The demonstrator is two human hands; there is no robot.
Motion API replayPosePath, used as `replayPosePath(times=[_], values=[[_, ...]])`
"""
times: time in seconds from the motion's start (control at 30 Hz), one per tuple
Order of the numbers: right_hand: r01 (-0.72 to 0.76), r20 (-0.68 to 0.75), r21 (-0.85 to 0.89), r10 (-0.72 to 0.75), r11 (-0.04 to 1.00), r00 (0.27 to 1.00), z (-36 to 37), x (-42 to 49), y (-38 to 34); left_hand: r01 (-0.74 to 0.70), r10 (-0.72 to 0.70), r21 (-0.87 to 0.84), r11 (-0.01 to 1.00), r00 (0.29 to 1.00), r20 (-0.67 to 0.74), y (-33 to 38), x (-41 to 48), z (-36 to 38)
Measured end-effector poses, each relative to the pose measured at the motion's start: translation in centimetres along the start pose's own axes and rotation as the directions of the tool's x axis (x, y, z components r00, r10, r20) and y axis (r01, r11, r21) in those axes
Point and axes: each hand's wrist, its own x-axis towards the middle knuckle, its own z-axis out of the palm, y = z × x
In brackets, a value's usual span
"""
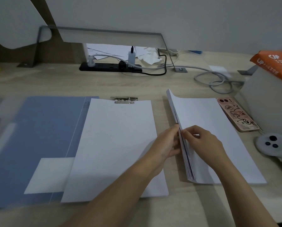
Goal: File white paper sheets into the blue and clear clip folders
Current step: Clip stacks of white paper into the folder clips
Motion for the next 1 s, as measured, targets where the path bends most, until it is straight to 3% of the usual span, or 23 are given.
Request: replayPosePath(times=[0.2, 0.3, 0.37, 0.5, 0.67, 0.87, 1.0], values=[[0.038, -0.009, -0.101, -0.039, 0.994, 0.999, -0.1, -0.1, -0.3, 0.02, -0.018, 0.055, 0.998, 0.999, -0.031, 0.2, -0.4, 0.0], [0.031, -0.015, -0.11, -0.033, 0.993, 0.999, 0.0, -0.1, -0.2, -0.038, 0.08, 0.249, 0.968, 0.984, -0.161, 0.4, -0.5, 0.6], [0.029, -0.011, -0.105, -0.03, 0.994, 0.999, 0.0, -0.2, -0.2, -0.049, 0.103, 0.297, 0.954, 0.98, -0.168, 0.6, -0.1, 1.1], [0.02, 0.0, -0.064, -0.02, 0.998, 1.0, -0.1, -0.3, -0.4, 0.107, -0.075, 0.298, 0.949, 0.99, -0.117, 1.3, 1.2, 2.2], [0.047, 0.034, -0.1, -0.044, 0.994, 0.998, -0.2, -0.5, 0.0, 0.191, -0.079, 0.477, 0.858, 0.966, -0.246, 1.5, 3.0, 2.6], [-0.011, 0.038, 0.074, 0.008, 0.997, 0.999, -0.7, -0.4, 0.7, 0.138, 0.026, 0.553, 0.822, 0.96, -0.278, 1.0, 3.5, 2.3], [-0.028, -0.154, 0.229, 0.064, 0.973, 0.986, -2.6, -0.1, 1.0, -0.002, 0.133, 0.455, 0.89, 0.958, -0.255, 2.0, 1.6, 0.6]])
